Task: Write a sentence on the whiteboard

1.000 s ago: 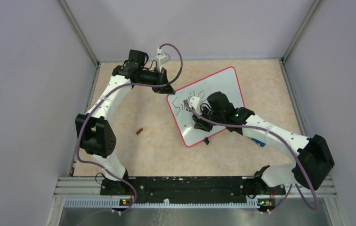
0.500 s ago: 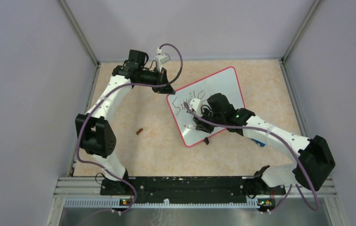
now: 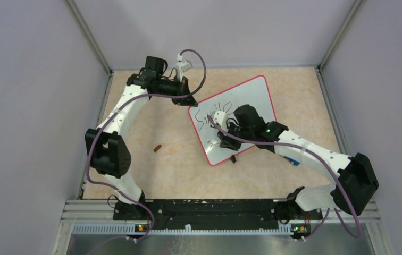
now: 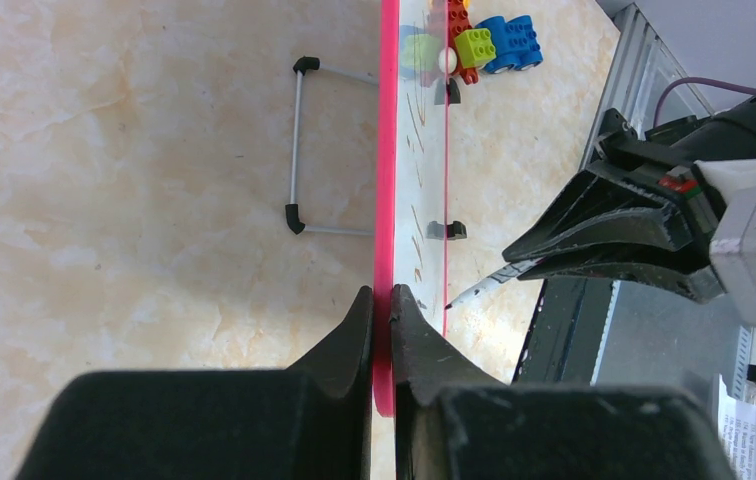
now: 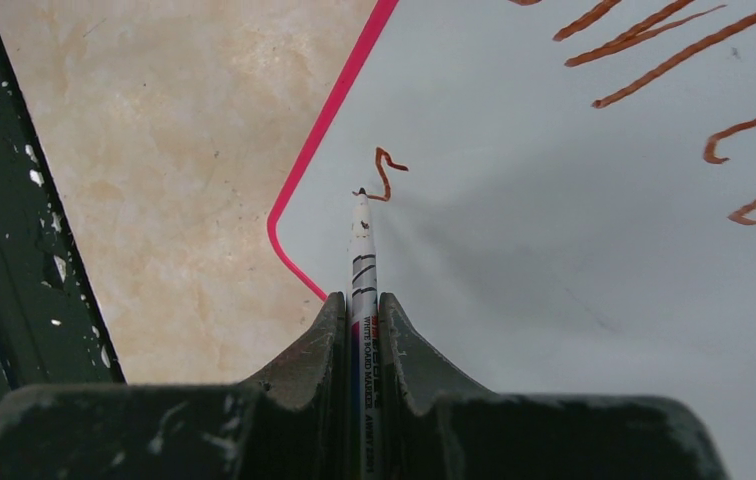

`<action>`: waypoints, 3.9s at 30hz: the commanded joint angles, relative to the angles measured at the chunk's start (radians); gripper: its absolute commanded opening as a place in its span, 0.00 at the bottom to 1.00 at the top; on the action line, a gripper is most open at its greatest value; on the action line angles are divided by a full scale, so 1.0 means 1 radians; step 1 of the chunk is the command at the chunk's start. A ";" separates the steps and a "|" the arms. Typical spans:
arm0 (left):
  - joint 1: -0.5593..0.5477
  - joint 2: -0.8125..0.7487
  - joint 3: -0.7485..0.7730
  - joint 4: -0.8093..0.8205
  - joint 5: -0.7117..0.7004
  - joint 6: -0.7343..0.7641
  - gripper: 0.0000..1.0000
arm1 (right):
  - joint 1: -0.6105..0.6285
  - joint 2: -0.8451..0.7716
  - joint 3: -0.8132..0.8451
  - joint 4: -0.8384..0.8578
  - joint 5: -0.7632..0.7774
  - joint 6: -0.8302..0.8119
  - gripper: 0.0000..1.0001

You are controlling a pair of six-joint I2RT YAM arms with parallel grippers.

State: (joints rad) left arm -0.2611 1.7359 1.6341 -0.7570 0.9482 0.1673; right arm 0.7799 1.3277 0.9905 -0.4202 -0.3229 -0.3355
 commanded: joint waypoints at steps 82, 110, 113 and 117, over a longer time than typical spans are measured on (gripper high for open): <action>-0.022 -0.009 -0.037 -0.037 -0.017 0.021 0.00 | -0.120 -0.042 0.016 0.049 0.027 0.053 0.00; -0.023 -0.009 -0.036 -0.036 -0.018 0.019 0.00 | -0.060 -0.027 -0.021 0.037 0.002 0.057 0.00; -0.022 -0.010 -0.036 -0.037 -0.017 0.018 0.00 | -0.060 -0.036 -0.020 0.035 -0.001 0.059 0.00; -0.023 -0.009 -0.036 -0.036 -0.019 0.018 0.00 | -0.060 -0.054 -0.016 0.031 -0.021 0.065 0.00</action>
State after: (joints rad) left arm -0.2607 1.7302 1.6257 -0.7521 0.9447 0.1787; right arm 0.7097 1.3006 0.9684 -0.4053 -0.3264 -0.2771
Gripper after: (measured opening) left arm 0.090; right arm 0.096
